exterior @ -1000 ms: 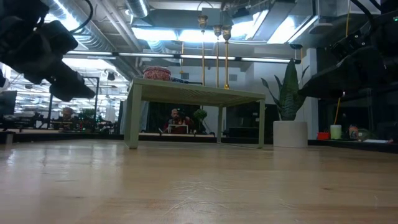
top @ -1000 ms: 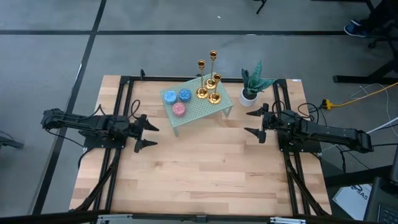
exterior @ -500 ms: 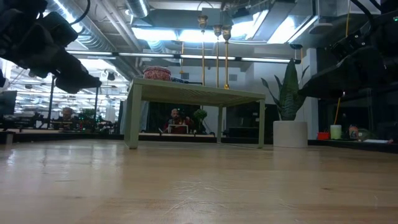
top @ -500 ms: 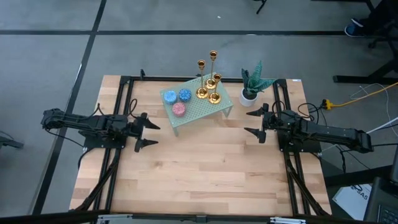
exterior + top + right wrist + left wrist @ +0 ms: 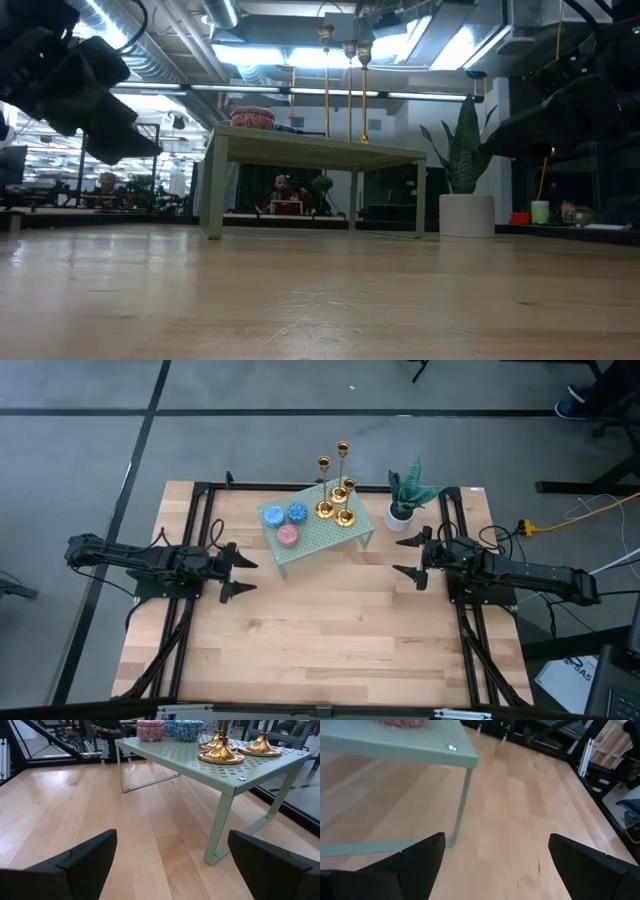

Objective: Pick & Place candle stick holders
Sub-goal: Return to Home Position

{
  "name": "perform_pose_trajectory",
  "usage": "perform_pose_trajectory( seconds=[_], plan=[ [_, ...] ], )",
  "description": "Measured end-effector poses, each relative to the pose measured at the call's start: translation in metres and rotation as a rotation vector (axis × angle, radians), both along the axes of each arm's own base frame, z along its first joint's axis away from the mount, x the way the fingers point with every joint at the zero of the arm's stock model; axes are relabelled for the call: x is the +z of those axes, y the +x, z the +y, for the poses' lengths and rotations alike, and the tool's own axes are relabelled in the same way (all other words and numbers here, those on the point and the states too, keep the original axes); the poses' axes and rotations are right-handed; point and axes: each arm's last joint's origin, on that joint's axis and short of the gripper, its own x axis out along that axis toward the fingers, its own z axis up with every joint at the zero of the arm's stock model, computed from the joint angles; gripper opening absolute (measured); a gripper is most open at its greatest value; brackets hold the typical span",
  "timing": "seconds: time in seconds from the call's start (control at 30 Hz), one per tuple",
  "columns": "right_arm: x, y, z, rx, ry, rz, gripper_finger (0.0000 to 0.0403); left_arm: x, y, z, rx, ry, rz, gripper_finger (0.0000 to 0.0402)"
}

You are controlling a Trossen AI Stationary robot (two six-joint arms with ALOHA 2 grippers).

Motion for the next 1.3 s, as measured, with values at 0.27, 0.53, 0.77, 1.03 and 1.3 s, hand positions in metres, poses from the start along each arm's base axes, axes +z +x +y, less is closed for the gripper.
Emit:
perform_pose_trajectory(
  seconds=[0.27,0.53,0.77,1.03,1.3],
  plan=[
    [0.0,0.0,0.0,0.0,0.0,0.0,0.0385,-0.001,0.0004,-0.0003,-0.003,-0.016,0.011,0.0354],
    [0.0,0.0,0.0,0.0,0.0,0.0,0.0385,-0.001,0.0004,-0.0003,-0.006,-0.014,0.011,0.0354],
    [0.0,0.0,0.0,0.0,0.0,0.0,0.0385,-0.001,0.0004,-0.0003,-0.006,-0.014,0.012,0.0353],
    [0.0,0.0,0.0,0.0,0.0,0.0,0.0385,-0.0012,0.0004,-0.0004,-0.006,-0.014,0.012,0.0352],
    [0.0,0.0,0.0,0.0,0.0,0.0,0.0385,-0.0012,0.0004,-0.0004,-0.006,-0.014,0.012,0.0352]
  ],
)
